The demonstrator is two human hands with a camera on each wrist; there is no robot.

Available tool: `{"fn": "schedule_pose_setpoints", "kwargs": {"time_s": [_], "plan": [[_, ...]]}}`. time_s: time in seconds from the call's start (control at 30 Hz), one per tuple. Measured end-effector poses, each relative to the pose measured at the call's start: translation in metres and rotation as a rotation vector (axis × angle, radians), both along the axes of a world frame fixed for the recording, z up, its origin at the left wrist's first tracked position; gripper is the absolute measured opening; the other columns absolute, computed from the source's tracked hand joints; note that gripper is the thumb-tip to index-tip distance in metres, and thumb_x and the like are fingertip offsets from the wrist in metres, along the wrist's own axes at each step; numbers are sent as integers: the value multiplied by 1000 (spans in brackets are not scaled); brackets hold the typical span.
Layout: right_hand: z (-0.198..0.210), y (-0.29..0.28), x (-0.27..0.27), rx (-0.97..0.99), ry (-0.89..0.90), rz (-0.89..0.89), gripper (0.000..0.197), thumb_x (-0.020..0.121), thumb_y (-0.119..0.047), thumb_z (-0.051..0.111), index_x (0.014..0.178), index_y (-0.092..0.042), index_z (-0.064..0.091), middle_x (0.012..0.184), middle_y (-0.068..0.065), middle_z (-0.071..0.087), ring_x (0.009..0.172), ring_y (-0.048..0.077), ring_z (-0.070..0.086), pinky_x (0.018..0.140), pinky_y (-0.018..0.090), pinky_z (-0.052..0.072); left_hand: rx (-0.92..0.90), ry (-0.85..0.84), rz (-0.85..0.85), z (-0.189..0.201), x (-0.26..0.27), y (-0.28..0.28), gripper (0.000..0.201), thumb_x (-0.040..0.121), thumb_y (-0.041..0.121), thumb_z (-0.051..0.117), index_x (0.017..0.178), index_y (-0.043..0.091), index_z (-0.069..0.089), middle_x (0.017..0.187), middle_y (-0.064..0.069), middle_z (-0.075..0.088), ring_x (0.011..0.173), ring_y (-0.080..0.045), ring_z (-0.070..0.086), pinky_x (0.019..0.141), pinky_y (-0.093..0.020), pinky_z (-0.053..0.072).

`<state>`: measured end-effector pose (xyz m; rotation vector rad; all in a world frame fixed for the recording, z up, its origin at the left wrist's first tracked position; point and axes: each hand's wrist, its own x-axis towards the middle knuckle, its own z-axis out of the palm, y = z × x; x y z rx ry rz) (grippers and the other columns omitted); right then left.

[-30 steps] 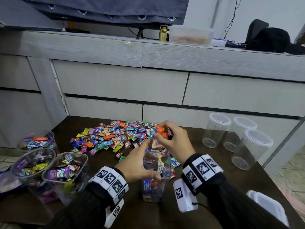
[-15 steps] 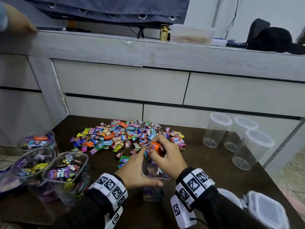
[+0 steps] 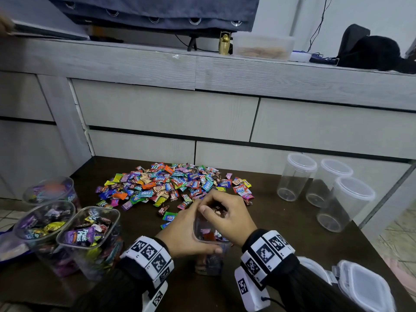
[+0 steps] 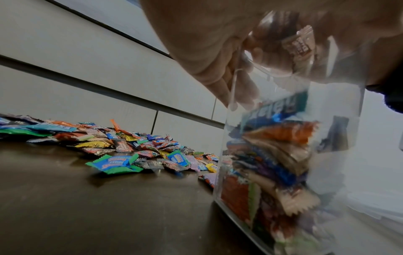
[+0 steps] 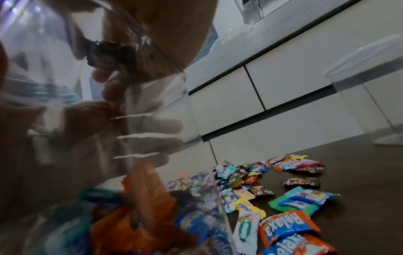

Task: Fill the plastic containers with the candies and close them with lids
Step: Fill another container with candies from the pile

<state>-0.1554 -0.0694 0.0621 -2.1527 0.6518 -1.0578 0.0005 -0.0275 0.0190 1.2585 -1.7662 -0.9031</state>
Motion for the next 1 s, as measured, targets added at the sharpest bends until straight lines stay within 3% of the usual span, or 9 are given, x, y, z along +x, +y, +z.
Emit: {"fn": "schedule_pose_setpoints", "kwargs": {"time_s": [0.27,0.43,0.53,0.63,0.7,0.8,0.87,0.9,1.0], "plan": [[3,-2,-1,121,-34,17,18,88,-20,56,82,-7,67,79,5,66,78,20,64,76,46,52,-4,6,-23,0,1,1,104,52,54,91,136,50,29,129,14,59,120,0,57,101,-35,50],[3,-5,-2,283,-155,23,17,89,-6,52,79,-2,65,79,15,66,79,31,65,80,48,55,-13,83,-47,-4,1,0,105,54,50,92,140,32,34,131,9,59,123,-8,57,104,-41,48],[4,-9,-2,390,-285,28,20,89,-5,50,75,-7,65,76,12,66,77,29,65,76,37,55,-1,110,-53,-9,2,-3,109,50,59,90,141,36,34,131,7,59,123,-11,58,103,-44,48],[4,-18,-10,497,-437,42,32,91,-2,49,69,-17,68,74,8,67,75,26,67,72,31,56,75,234,-19,-12,5,-3,106,51,85,67,142,45,31,137,5,57,122,-8,57,103,-34,48],[-1,-29,-23,503,-464,-56,33,93,2,48,72,-13,67,78,12,67,74,23,67,69,30,56,69,283,84,-12,8,-3,99,55,97,46,140,47,33,135,16,57,120,1,56,100,-20,46],[-16,-51,-48,353,-113,-332,4,90,-12,62,92,-15,64,97,6,67,91,18,63,82,33,52,6,165,342,-16,18,-10,65,80,81,42,131,41,40,128,27,57,124,0,52,100,-20,42],[-36,-64,-65,287,389,-389,51,84,-35,69,127,-16,49,131,3,53,121,18,48,101,32,39,43,-78,539,-25,28,-20,57,92,58,49,139,29,38,144,11,47,133,-10,43,109,-34,38],[-47,-67,-72,289,621,-381,81,80,-47,70,142,-13,32,148,7,34,136,22,32,110,34,30,125,-231,594,-30,33,-25,65,93,54,50,145,21,32,153,1,37,140,-17,34,114,-41,33],[-83,-72,-78,285,1057,-375,130,63,-76,64,151,-18,-13,158,0,-19,147,23,-10,117,50,8,431,-581,611,-52,41,-39,98,87,69,47,155,16,2,164,-7,-6,151,-25,-7,118,-54,8]]}}
